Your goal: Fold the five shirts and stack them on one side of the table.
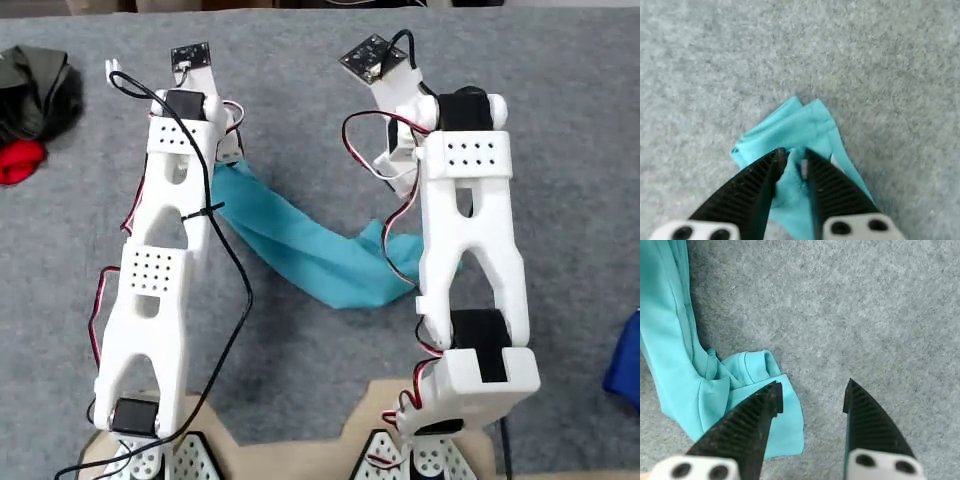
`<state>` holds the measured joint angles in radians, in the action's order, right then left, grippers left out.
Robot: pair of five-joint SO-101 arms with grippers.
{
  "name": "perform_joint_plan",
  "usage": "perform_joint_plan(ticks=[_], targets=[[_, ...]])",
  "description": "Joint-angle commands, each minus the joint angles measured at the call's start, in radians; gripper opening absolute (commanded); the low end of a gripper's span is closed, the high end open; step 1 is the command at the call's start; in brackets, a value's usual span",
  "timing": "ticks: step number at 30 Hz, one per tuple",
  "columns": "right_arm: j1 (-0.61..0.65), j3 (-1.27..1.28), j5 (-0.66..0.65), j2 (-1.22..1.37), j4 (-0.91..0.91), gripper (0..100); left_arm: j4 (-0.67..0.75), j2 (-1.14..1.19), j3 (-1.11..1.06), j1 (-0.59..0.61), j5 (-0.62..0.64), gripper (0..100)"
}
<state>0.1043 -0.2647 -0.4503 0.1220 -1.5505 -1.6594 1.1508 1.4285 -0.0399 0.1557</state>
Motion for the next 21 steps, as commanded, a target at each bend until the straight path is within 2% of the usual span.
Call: perform_joint_plan(ticks=[1,10,13,16,21], targets=[[-0.015,-0.053,-0.003,-0.059,0.018,21.7,-0.061,-0.019,0.089,-0.006,-0.008,2],[-0.016,-0.051,-0.003,-0.059,0.018,21.7,-0.103,-0.021,0.127,0.003,-0.011,2],[-0.016,-0.051,-0.003,-0.059,0.017,21.7,-0.104,-0.033,0.092,0.006,-0.083,2],[-0.016,-0.053,-0.003,-0.059,0.009,21.7,-0.104,-0.122,-0.049,0.008,-0.155,2],[-0.016,-0.064,-0.005,-0.067,-0.049,21.9,-0.104,-0.384,-0.460,0.003,-0.281,2]])
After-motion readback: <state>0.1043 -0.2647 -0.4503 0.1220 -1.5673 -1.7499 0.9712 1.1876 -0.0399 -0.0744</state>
